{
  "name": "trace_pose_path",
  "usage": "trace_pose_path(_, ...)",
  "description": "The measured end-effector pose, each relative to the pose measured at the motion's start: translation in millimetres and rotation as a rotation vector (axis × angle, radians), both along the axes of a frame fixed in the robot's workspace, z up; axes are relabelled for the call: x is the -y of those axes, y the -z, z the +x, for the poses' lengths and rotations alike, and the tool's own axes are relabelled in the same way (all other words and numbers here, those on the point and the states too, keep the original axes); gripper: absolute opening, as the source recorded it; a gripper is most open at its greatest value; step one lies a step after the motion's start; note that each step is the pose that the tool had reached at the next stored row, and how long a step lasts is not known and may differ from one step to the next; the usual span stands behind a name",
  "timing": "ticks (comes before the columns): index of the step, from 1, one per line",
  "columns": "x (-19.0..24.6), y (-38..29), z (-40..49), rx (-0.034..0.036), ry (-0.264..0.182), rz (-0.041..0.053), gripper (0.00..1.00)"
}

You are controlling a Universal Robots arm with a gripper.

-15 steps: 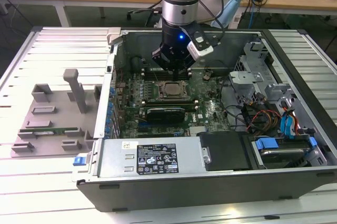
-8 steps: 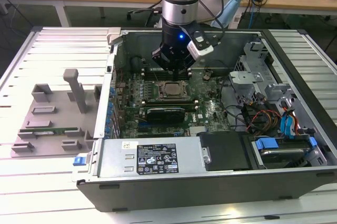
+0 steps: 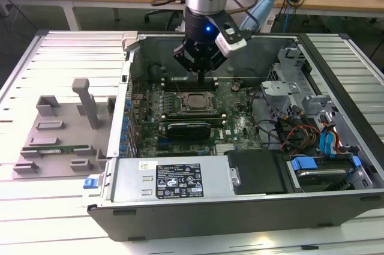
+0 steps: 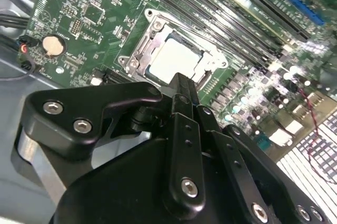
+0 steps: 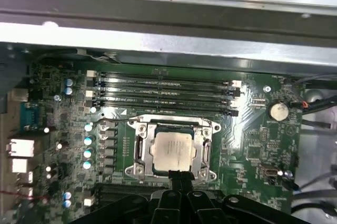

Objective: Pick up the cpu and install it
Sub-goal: 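Install the first cpu locking lever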

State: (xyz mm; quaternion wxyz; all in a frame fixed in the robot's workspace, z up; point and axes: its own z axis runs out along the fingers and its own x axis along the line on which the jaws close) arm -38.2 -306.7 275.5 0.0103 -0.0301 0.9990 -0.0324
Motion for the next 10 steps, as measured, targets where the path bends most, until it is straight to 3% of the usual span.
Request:
trace_pose_path(5, -0.3, -9.9, 0.0, 0.0000, 0.000, -0.0055, 0.11)
trace_pose_path(10, -0.4, -12.7, 0.0, 0.0001, 0.000, -0.0066, 0.11)
